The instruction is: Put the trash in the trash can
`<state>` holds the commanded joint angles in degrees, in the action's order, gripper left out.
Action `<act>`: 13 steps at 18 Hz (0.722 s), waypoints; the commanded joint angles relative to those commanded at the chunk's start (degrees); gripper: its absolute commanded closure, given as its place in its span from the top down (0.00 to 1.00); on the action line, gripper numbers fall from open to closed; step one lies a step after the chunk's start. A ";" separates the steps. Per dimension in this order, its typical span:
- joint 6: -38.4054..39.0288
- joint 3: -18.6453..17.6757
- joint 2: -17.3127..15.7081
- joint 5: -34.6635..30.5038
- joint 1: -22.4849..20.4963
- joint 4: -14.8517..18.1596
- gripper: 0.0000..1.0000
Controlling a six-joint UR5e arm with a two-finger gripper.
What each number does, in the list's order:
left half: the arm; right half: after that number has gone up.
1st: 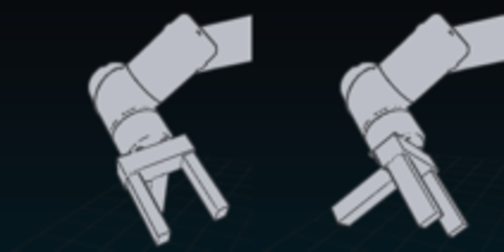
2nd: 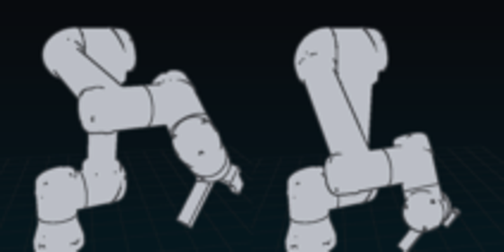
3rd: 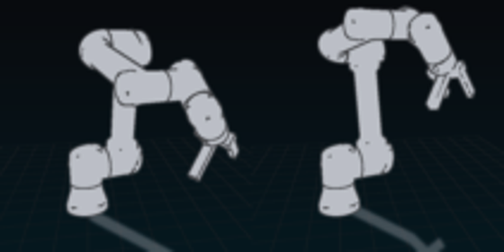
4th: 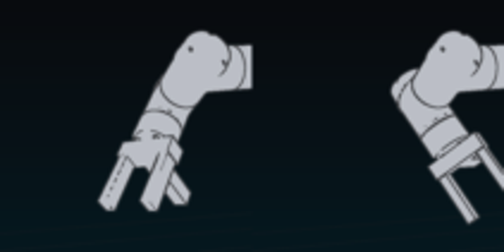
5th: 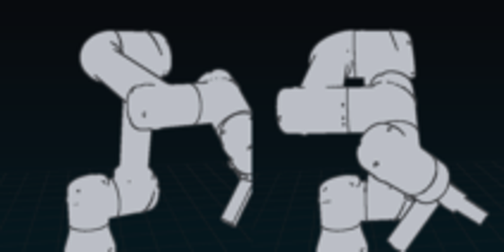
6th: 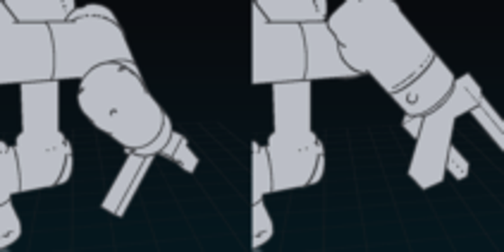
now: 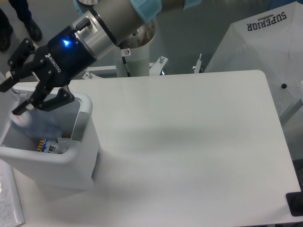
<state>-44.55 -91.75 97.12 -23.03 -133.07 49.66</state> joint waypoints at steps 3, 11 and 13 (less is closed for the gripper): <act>-1.33 -1.33 -0.44 -0.09 0.00 0.00 0.99; -1.51 0.43 -0.18 -0.18 -7.02 0.09 1.00; -1.51 0.78 -0.18 -0.26 -10.09 0.09 1.00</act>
<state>-46.05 -90.97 96.94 -23.29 -143.16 49.75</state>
